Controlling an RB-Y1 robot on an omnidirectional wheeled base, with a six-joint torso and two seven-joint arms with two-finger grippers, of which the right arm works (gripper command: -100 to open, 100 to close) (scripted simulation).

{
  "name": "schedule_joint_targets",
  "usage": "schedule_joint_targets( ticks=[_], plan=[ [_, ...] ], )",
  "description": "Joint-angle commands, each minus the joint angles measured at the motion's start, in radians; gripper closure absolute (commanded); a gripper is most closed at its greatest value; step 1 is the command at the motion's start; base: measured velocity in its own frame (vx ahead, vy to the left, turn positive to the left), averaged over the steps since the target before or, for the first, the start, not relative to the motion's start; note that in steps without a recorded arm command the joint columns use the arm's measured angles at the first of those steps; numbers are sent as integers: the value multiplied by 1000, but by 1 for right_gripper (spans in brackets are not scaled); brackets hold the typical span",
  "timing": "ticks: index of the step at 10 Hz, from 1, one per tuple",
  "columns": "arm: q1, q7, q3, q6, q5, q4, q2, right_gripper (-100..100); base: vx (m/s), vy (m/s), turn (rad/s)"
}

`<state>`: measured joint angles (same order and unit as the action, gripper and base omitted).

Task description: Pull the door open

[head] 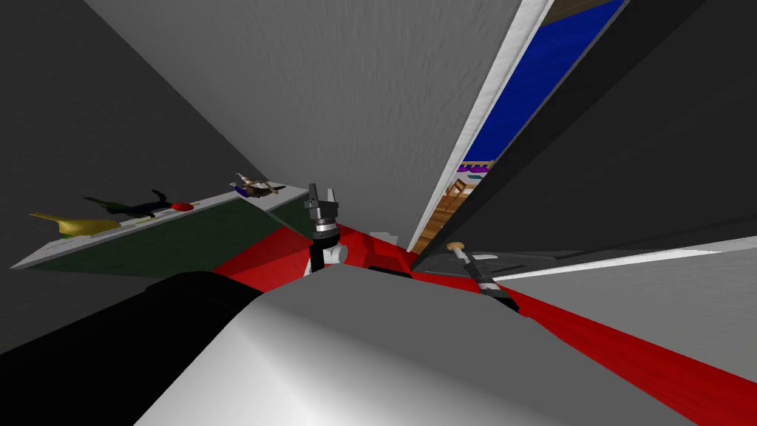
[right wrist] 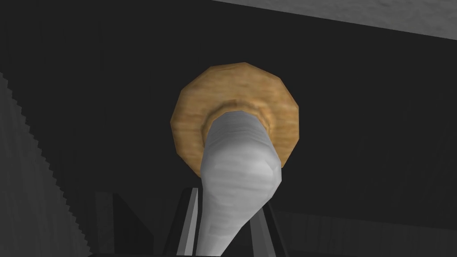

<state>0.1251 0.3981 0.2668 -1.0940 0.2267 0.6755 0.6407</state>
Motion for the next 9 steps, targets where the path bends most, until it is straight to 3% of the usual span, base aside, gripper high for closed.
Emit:
schedule_joint_targets(
  ticks=[1, 4, 5, 9],
  plan=[
    [16, 5, 6, -32, 5, -7, 13, 100, -150, -77, 191],
    [43, 19, 22, -90, 13, -25, 36, 100, -172, -72, 147],
    [38, 16, 21, -74, 10, -17, 28, 100, -79, -34, 31],
    [59, 23, 38, -131, 21, -44, 40, 100, -216, -91, 216]
  ],
)
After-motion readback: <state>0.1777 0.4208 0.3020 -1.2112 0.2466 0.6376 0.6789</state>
